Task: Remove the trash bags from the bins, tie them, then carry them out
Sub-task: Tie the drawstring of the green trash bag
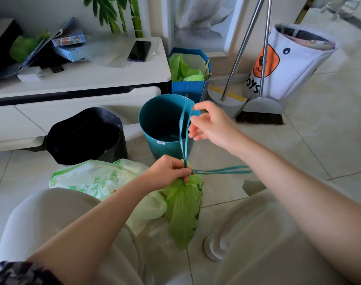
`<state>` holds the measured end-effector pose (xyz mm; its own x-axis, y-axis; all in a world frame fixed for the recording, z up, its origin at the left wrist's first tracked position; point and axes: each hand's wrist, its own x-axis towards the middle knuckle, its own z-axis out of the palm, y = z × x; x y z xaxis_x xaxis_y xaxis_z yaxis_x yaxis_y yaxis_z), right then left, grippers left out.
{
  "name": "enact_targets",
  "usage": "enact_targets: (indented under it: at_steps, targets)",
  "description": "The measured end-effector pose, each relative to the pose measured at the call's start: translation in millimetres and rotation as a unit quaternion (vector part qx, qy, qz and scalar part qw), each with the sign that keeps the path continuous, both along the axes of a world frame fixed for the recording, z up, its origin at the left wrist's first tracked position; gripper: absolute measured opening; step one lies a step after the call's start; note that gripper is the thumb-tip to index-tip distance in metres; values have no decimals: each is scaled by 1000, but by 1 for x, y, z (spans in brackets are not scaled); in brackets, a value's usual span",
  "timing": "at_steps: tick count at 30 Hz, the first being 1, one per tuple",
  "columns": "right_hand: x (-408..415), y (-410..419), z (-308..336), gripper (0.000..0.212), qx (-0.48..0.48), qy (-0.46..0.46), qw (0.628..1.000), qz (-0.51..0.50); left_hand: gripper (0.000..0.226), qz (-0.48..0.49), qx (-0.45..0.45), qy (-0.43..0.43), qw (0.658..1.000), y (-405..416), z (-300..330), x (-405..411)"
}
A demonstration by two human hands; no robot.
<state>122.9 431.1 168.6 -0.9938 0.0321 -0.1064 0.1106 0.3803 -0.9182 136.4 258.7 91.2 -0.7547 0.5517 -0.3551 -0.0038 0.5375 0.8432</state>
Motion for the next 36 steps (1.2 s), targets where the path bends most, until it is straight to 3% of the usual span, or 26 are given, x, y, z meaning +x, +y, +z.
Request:
enact_targets:
  at_steps: [3, 7, 10, 13, 17, 22, 25, 27, 31, 36]
  targets:
    - [6, 2, -18, 46, 93, -33, 995, 26, 28, 40, 29, -41, 998, -2, 0, -2]
    - [20, 3, -34, 36, 237, -108, 957, 126, 29, 94, 62, -96, 989, -4, -1, -3]
    - [29, 5, -39, 34, 271, -147, 935, 174, 25, 117, 74, -99, 985, -6, -1, -4]
    - [32, 8, -37, 26, 309, -122, 920, 206, 19, 125, 87, -97, 984, -9, 1, -6]
    - [35, 10, -31, 28, 244, -93, 946, 194, 12, 133, 94, -99, 982, -16, 3, -15]
    - [38, 14, -37, 47, 220, -200, 922, 248, 15, 109, 75, -85, 988, -18, 3, -14]
    - [34, 16, -56, 30, 251, -114, 942, 192, 14, 71, 65, -73, 993, -19, 5, -12]
    - [33, 14, -68, 16, 215, -65, 958, 176, 9, 51, 61, -62, 995, -21, 6, -12]
    - [40, -2, -81, 25, 122, -46, 973, 189, 7, 26, 41, -22, 999, -25, 8, -10]
    - [40, -11, -88, 26, 132, -11, 973, 190, 4, -2, 28, 35, 999, -30, 11, -8]
